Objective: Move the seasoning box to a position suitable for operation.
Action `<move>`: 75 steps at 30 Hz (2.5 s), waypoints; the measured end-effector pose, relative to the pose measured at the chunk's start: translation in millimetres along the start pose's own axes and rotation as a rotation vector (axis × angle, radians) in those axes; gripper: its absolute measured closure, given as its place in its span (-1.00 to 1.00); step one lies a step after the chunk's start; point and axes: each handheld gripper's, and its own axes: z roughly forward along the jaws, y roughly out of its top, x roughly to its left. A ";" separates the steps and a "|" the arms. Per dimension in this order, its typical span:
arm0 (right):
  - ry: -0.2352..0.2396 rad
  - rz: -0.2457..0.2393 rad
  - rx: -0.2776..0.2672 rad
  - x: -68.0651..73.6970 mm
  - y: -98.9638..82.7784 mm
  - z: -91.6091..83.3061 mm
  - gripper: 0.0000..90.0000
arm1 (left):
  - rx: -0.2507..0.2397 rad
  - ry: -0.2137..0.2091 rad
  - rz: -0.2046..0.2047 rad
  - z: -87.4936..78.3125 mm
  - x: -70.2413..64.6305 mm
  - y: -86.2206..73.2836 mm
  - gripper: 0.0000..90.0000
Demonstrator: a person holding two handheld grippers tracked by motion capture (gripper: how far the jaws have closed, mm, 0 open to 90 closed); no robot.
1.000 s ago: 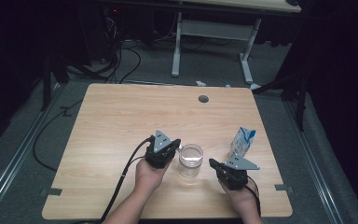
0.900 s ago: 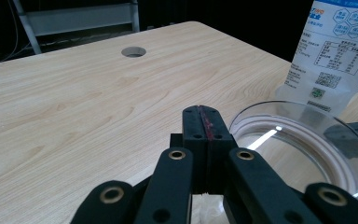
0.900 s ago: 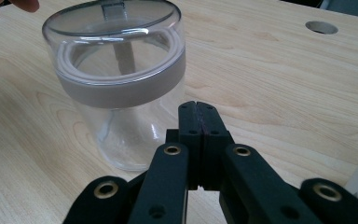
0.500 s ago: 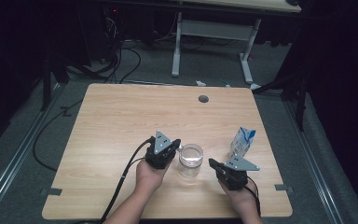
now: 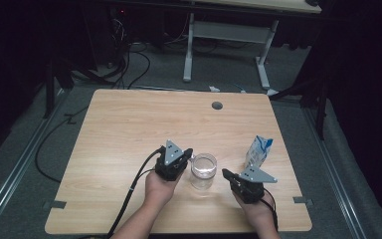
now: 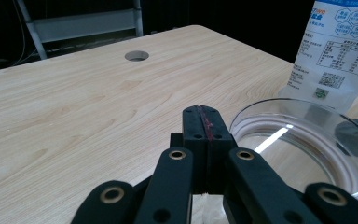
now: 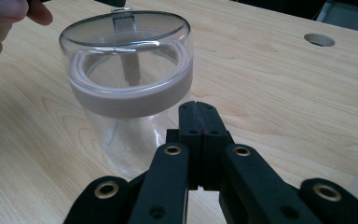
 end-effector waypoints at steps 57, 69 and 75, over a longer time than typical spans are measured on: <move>0.072 -0.041 -0.079 27.6 24.6 -2.7 1.00 | -0.029 -0.126 -0.090 -37.9 -15.2 -44.9 1.00; 0.071 -0.045 -0.087 29.1 26.2 -4.0 1.00 | -0.028 -0.161 -0.082 -29.6 -29.5 -41.0 1.00; 0.074 -0.043 -0.089 29.4 26.9 -5.4 1.00 | -0.037 -0.167 -0.084 -29.1 -32.2 -37.6 1.00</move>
